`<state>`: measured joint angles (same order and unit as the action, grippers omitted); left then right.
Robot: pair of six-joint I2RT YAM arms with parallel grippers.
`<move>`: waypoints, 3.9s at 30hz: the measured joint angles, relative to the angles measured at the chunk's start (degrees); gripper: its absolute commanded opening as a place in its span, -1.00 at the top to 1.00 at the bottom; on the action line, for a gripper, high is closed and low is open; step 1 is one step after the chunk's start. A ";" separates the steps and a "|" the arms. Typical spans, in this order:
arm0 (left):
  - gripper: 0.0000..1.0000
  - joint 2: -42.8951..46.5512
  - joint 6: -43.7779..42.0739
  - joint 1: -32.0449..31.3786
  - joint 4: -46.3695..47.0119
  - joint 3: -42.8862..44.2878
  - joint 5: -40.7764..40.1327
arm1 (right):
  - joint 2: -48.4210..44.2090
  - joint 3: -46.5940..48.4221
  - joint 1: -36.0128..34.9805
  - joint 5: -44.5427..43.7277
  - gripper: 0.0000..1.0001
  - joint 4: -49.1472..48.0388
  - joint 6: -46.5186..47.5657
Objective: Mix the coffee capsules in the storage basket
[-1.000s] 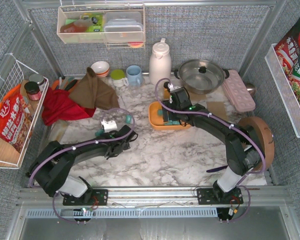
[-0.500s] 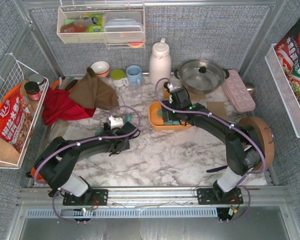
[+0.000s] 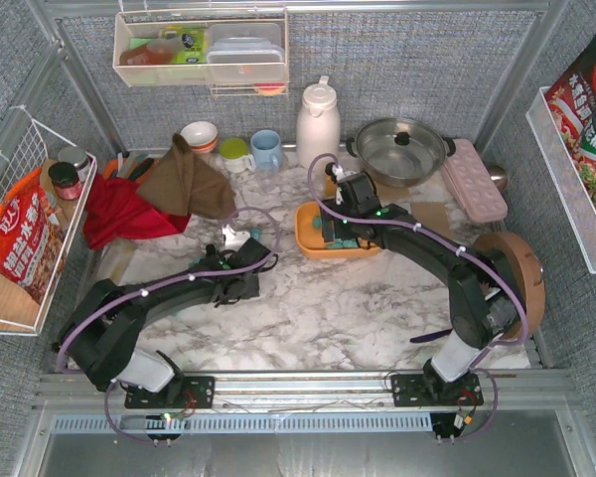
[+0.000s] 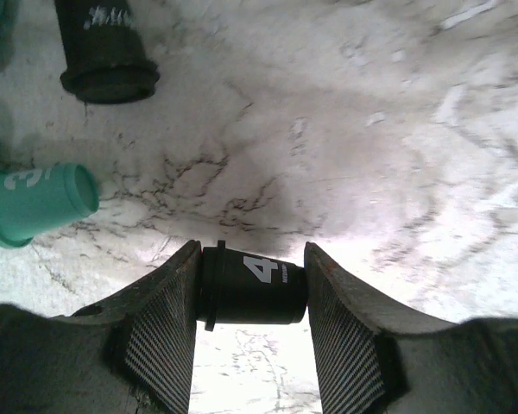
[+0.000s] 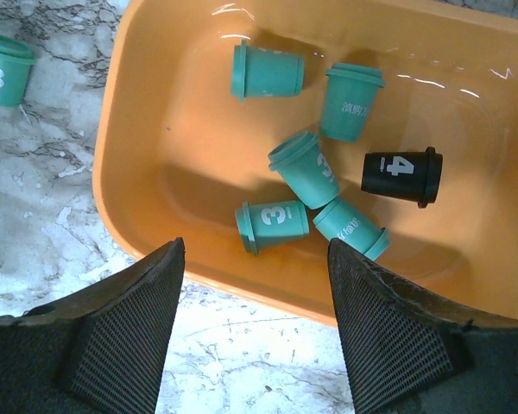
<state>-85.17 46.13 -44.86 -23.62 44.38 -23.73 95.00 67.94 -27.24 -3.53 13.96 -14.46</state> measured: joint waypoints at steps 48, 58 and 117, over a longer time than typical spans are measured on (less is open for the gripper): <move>-0.05 9.77 -52.15 -0.42 76.22 -12.98 41.86 | -9.42 4.83 -2.19 35.74 -0.17 4.26 -5.31; -0.06 9.55 -52.85 -0.42 76.17 -12.41 41.64 | -8.59 4.74 -2.64 36.74 0.34 3.52 -6.56; -0.80 23.02 7.76 9.53 1.29 -16.24 -11.39 | -4.28 -5.99 0.50 -3.63 -0.42 -2.93 1.31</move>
<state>-62.15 53.89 -35.33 -22.33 28.14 -35.11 90.72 61.95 -26.74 -7.16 11.03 -13.15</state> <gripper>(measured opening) 0.933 0.712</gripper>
